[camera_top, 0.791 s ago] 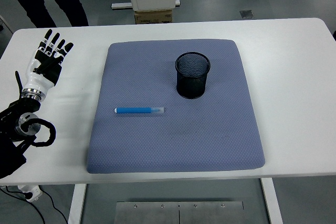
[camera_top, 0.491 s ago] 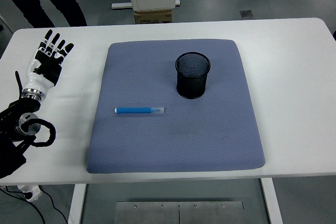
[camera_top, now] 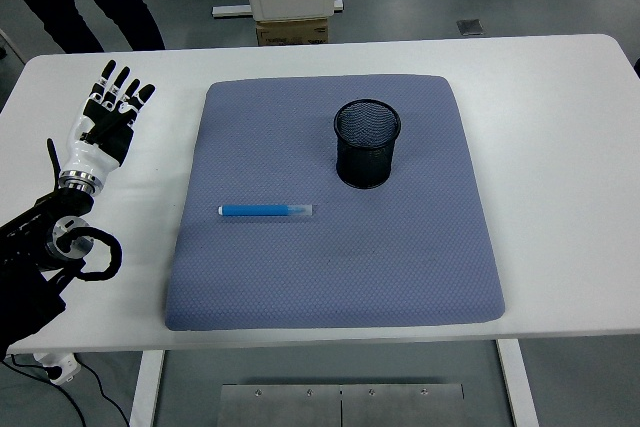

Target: Left hand places marker in pen holder

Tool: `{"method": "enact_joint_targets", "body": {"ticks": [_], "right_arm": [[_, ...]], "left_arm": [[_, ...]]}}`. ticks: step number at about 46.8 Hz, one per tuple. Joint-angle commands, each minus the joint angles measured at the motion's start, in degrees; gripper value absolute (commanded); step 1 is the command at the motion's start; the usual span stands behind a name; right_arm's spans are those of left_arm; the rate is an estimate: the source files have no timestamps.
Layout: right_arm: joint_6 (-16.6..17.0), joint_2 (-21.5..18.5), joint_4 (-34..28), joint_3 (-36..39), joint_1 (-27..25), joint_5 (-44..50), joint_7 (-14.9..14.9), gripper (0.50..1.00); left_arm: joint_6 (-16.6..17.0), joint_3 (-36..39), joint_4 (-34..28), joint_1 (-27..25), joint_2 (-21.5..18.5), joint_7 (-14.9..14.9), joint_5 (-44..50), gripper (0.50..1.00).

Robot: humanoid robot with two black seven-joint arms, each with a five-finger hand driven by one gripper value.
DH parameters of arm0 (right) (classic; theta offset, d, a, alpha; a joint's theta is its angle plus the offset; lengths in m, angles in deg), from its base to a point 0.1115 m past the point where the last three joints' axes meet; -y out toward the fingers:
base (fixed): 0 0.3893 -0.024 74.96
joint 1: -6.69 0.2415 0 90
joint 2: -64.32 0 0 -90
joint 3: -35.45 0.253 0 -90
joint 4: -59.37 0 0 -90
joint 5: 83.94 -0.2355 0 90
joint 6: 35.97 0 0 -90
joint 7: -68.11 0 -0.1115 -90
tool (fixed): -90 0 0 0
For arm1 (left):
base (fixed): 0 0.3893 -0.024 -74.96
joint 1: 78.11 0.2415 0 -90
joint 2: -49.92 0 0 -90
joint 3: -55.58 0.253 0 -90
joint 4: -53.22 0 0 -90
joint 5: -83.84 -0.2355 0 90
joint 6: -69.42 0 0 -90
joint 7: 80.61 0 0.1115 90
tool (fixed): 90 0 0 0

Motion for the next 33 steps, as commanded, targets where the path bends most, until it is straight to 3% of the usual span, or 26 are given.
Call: {"method": "enact_joint_targets", "body": {"ticks": [1,11,21,24,33], "right_arm": [[0.00,0.00,0.00,0.00,0.02,0.00,0.00,1.000],[0.00,0.00,0.00,0.00,0.02,0.00,0.00,1.000],[0.00,0.00,0.00,0.00,-0.07,0.00,0.00,1.000],[0.00,0.00,0.00,0.00,0.02,0.00,0.00,1.000],[0.00,0.00,0.00,0.00,0.02,0.00,0.00,1.000]], "left_arm": [[-0.34,0.03,-0.12,-0.52,-0.17,0.04,-0.37,1.000],[0.53,3.01,-2.22,-4.82,-1.40,0.57,-3.00,1.000],[7.56,12.42,-12.25,-9.13,-5.70,0.57,-6.61,1.000],[9.32,18.56,-17.51,-12.64,-9.30,0.74,-6.79,1.000],[9.23,29.99,-22.00,-19.32,-13.79,6.28,-8.54,1.000]]}}
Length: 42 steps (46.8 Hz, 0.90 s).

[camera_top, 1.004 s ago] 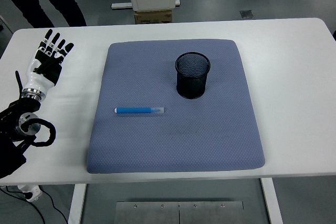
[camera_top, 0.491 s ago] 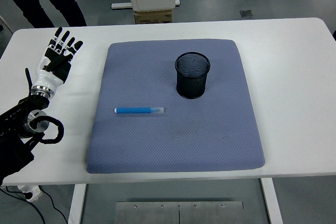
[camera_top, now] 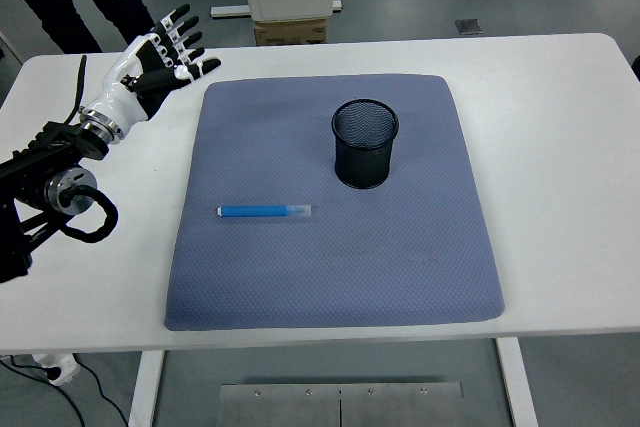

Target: Left hand places marker in pen holder

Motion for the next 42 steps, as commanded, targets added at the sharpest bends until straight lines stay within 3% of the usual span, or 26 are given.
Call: {"method": "enact_joint_targets", "body": {"ticks": [1,14,20,27,37,42], "right_arm": [[0.00,0.01,-0.01,0.00,0.03,0.00,0.01,1.000],[0.00,0.01,-0.01,0.00,-0.06,0.00,0.01,1.000],[0.00,0.01,-0.01,0.00,0.03,0.00,0.01,1.000],[0.00,0.01,-0.01,0.00,0.03,0.00,0.01,1.000],[0.00,0.01,-0.01,0.00,0.03,0.00,0.01,1.000],[0.00,0.01,-0.01,0.00,0.03,0.00,0.01,1.000]], "left_arm": [[-0.13,4.60,-1.76,-2.55,-1.55,1.55,-2.31,1.000],[-0.31,20.07,-11.07,-13.53,-5.95,1.64,-11.37,1.000],[0.04,28.60,-13.28,-18.63,-6.04,1.38,-14.88,1.000],[0.92,30.54,-13.46,-19.43,-5.69,1.38,-20.86,1.000],[6.18,33.00,-14.95,-18.72,-3.50,1.46,-29.90,1.000],[6.19,33.70,-14.95,-18.90,-2.26,1.55,-33.42,1.000]]}}
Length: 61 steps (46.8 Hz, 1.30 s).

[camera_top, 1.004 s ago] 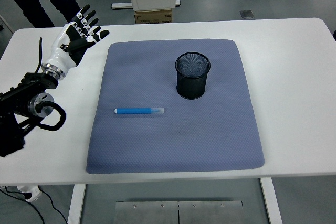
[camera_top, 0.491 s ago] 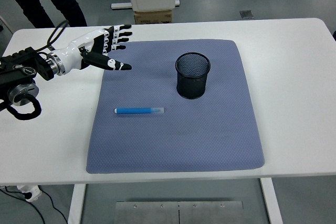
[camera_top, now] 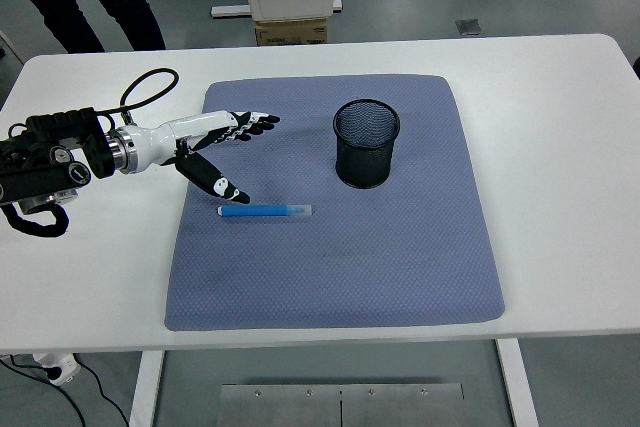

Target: Left hand places marker in pen holder

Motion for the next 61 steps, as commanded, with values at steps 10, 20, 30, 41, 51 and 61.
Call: {"method": "enact_joint_targets", "body": {"ticks": [10,20,30,41,51,61], "right_arm": [[0.00,0.00,0.01,0.00,-0.09,0.00,0.00,1.000],[0.00,0.00,0.01,0.00,0.00,0.00,0.00,1.000],[0.00,0.00,0.01,0.00,-0.09,0.00,0.00,1.000],[0.00,0.00,0.01,0.00,-0.09,0.00,0.00,1.000],[0.00,0.00,0.01,0.00,0.00,0.00,0.00,1.000],[0.00,0.00,0.01,0.00,0.00,0.00,0.00,1.000]], "left_arm": [[-0.50,0.62,0.20,-0.53,2.79,0.62,-7.24,1.000],[-0.06,1.94,0.55,-0.88,4.19,3.43,-7.24,1.000],[0.46,2.03,1.78,-0.80,6.04,3.52,-7.24,1.000],[0.46,2.12,2.40,-0.62,7.71,3.52,-7.33,1.000],[2.31,2.91,3.63,-0.27,8.33,3.52,-8.65,1.000],[3.89,3.00,3.63,-0.18,8.33,3.52,-9.00,1.000]]}}
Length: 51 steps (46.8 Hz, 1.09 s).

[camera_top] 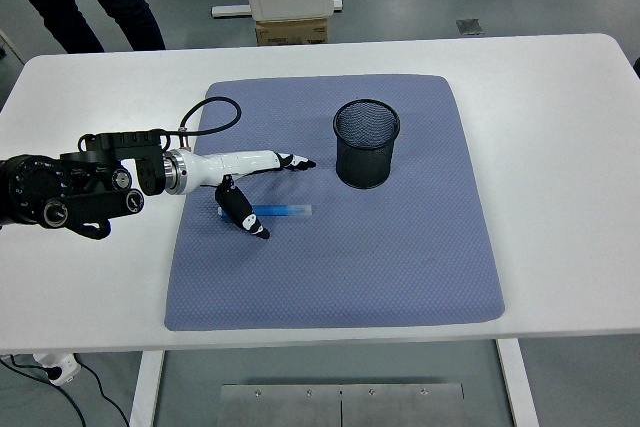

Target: Left hand places marker in pen holder

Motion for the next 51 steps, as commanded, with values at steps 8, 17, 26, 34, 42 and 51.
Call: {"method": "enact_joint_targets", "body": {"ticks": [8,17,26,34,42,51], "right_arm": [[0.00,0.00,0.01,0.00,0.01,0.00,0.00,1.000],[0.00,0.00,0.01,0.00,0.01,0.00,0.00,1.000],[0.00,0.00,0.01,0.00,-0.08,0.00,0.00,1.000],[0.00,0.00,0.01,0.00,0.01,0.00,0.00,1.000],[0.00,0.00,0.10,0.00,0.01,0.00,0.00,1.000],[0.00,0.00,0.01,0.00,0.01,0.00,0.00,1.000]], "left_arm": [[1.46,0.52,-0.11,0.09,0.00,-0.09,-0.97,1.000],[1.90,0.52,-0.11,0.09,0.00,-0.09,-2.73,1.000],[2.07,0.52,-0.11,0.09,0.00,-0.09,-2.99,0.827],[2.07,0.52,-0.11,0.09,-0.09,-0.09,-2.99,0.690],[2.07,0.52,-0.11,0.27,0.00,-0.09,-2.99,0.675],[1.99,0.52,-0.11,0.62,0.00,-0.36,-3.08,0.675]]}}
